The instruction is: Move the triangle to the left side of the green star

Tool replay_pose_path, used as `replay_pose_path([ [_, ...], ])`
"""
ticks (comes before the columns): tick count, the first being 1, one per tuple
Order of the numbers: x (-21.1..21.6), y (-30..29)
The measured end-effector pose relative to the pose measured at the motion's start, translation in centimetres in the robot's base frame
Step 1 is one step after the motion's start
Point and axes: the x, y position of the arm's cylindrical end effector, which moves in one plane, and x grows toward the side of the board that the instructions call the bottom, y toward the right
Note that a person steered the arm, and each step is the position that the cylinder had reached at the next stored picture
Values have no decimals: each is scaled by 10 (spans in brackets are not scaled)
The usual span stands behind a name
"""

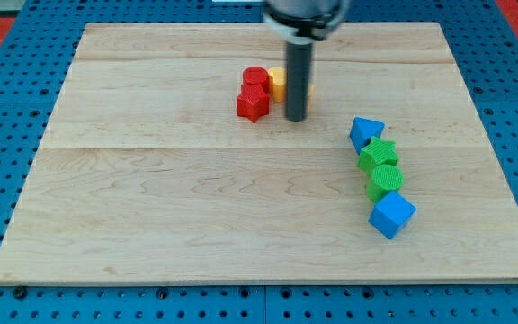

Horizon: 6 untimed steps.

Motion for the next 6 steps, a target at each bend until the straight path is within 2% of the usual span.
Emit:
replay_pose_path([
  [1, 0, 65],
  [3, 72, 79],
  [4, 60, 90],
  [5, 29, 94],
  [6, 22, 71],
])
